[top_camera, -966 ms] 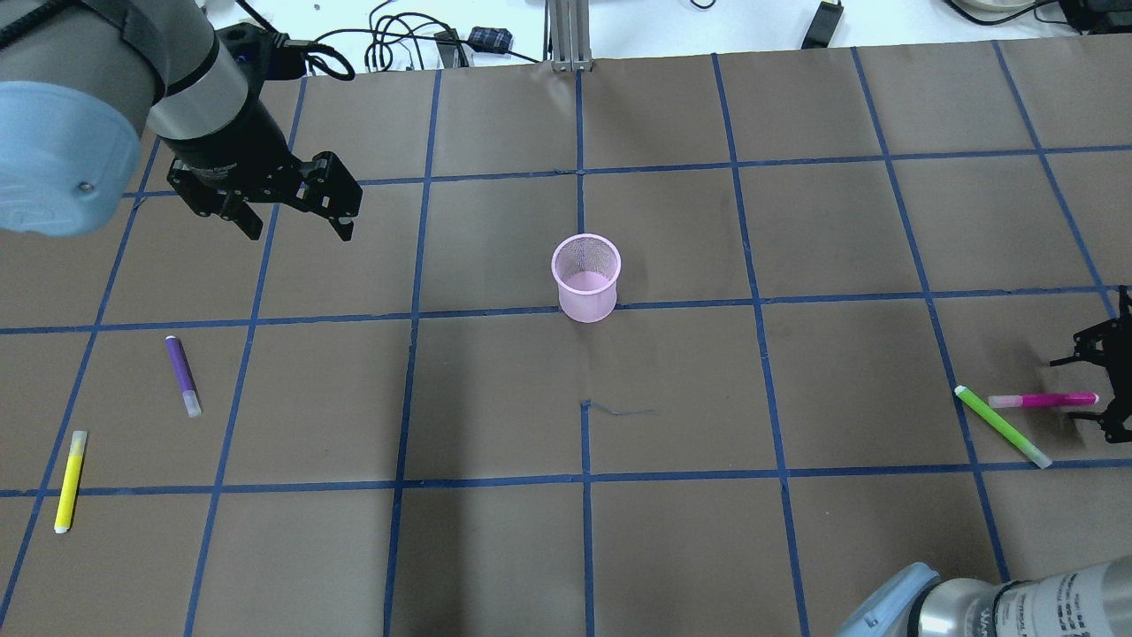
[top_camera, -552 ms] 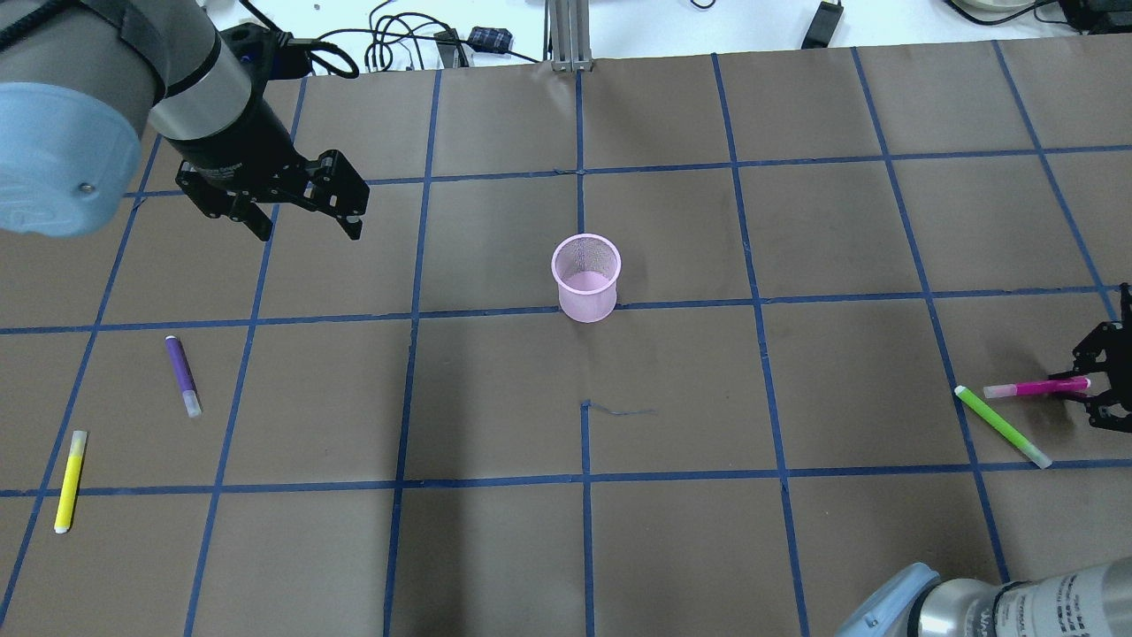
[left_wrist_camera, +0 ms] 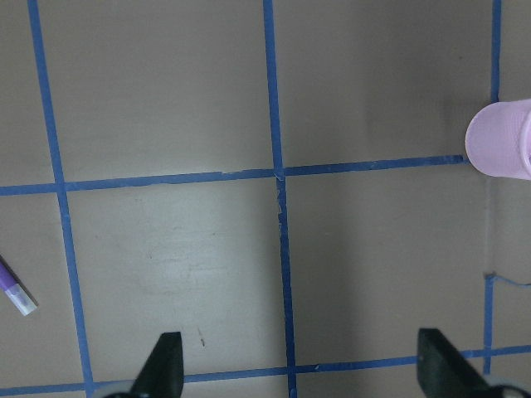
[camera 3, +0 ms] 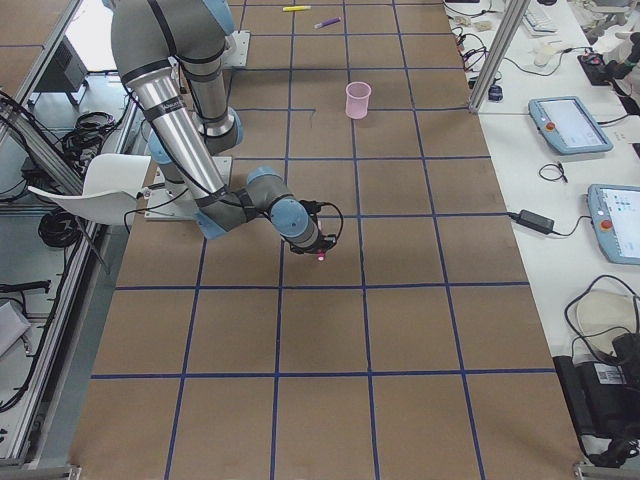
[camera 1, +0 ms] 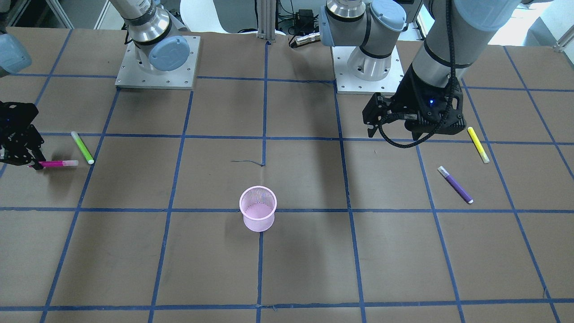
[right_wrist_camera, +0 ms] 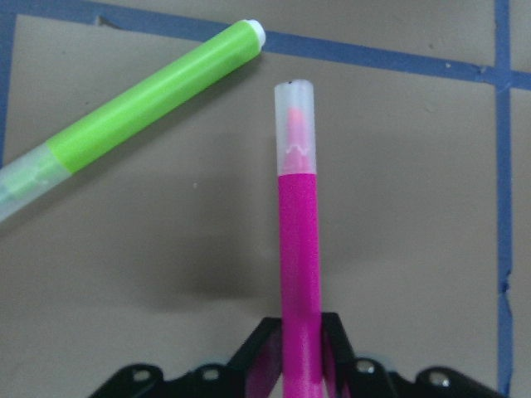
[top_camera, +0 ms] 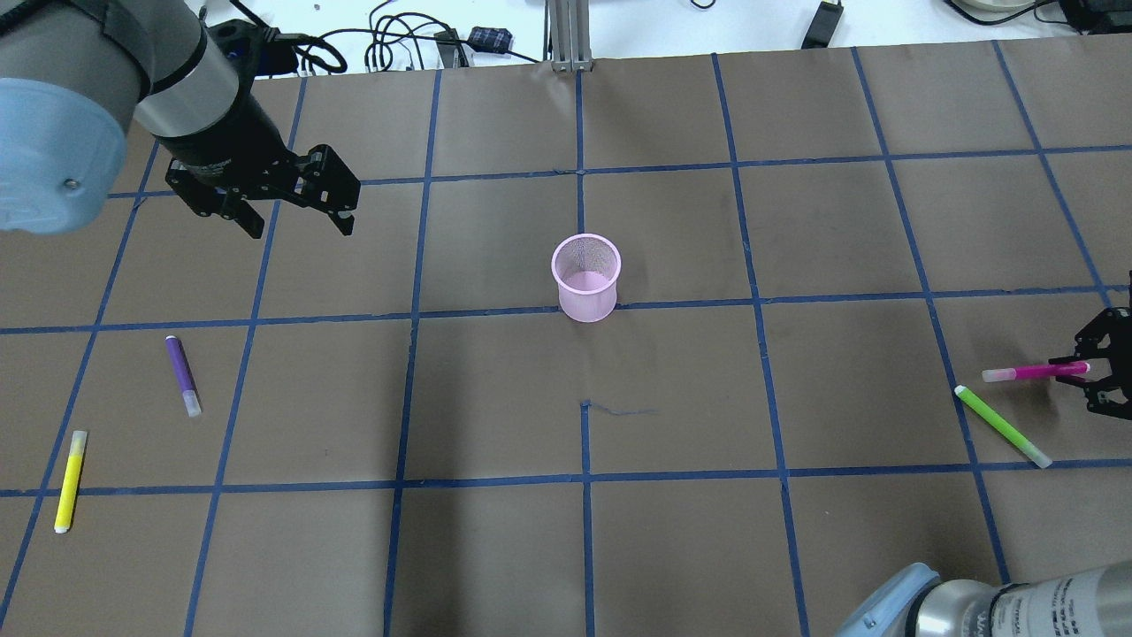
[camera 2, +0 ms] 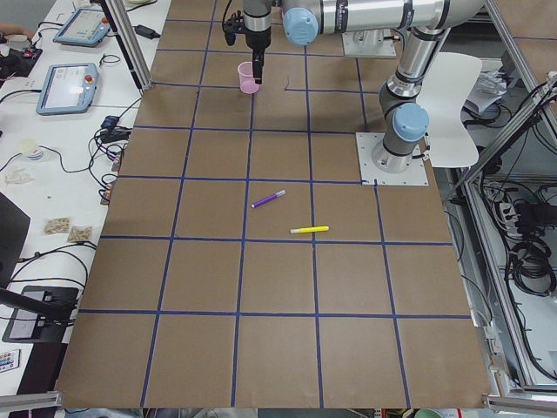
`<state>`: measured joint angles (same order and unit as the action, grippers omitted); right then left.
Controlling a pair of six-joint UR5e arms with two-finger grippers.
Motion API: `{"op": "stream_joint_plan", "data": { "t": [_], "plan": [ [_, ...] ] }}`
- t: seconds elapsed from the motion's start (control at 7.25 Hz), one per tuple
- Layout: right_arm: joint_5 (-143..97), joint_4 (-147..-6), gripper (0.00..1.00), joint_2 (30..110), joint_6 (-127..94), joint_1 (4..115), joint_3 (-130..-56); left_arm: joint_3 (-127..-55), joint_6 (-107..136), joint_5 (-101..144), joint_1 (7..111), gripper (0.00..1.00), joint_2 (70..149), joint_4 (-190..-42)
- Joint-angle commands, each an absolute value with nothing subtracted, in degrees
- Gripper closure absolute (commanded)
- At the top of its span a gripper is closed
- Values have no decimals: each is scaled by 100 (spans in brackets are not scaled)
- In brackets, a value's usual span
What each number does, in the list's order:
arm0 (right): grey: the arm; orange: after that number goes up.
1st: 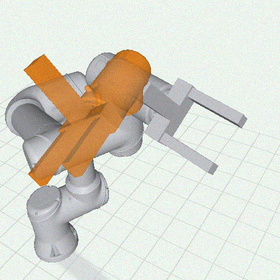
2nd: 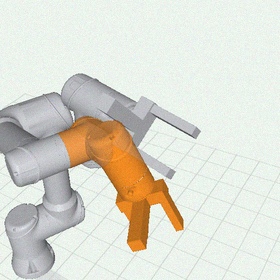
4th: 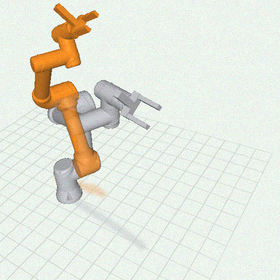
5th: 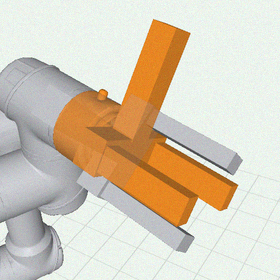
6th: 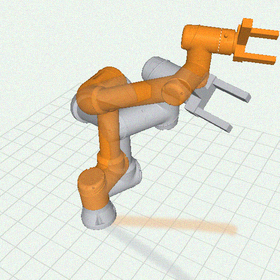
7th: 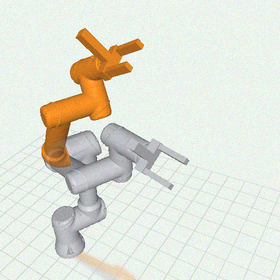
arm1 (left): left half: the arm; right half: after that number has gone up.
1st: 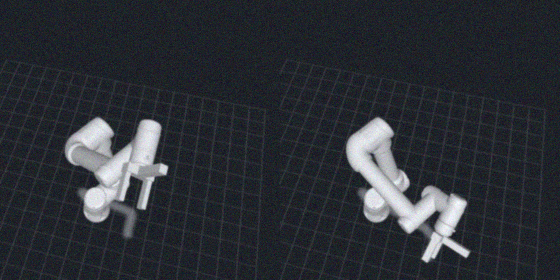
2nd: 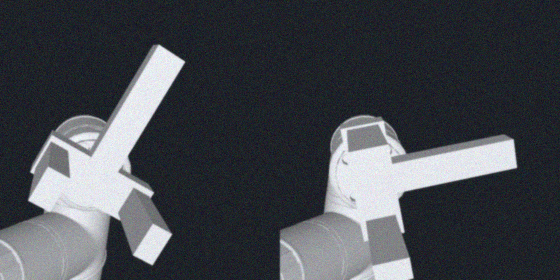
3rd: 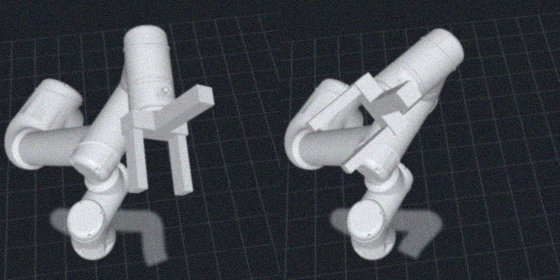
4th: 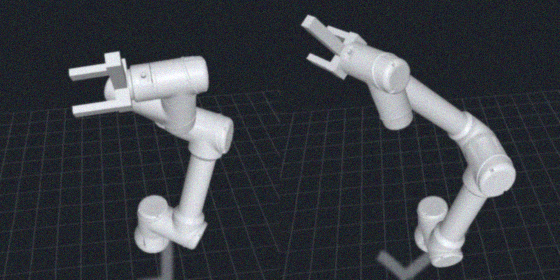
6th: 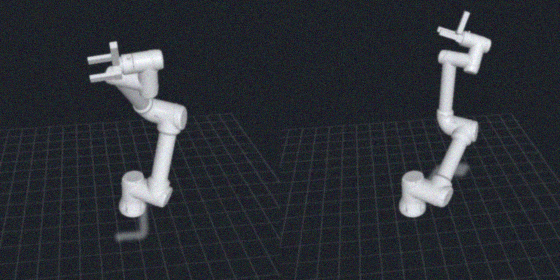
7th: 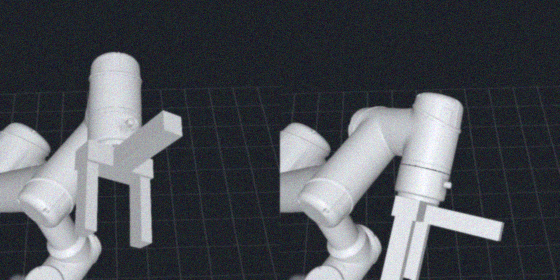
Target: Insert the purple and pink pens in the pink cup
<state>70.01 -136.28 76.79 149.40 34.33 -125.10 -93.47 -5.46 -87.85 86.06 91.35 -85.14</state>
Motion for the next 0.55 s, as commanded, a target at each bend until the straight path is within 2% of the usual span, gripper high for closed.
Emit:
{"op": "stream_joint_plan", "data": {
  "t": [0.0,0.41],
  "plan": [
    [6768,-13606,91,8232,14277,3925,-12454,-9369,-545,-8754,8203,0,9219,-8490],
    [6855,-14024,91,8972,13048,5584,-12437,-9422,-580,-8323,7263,0,9623,-8464]
  ]
}}
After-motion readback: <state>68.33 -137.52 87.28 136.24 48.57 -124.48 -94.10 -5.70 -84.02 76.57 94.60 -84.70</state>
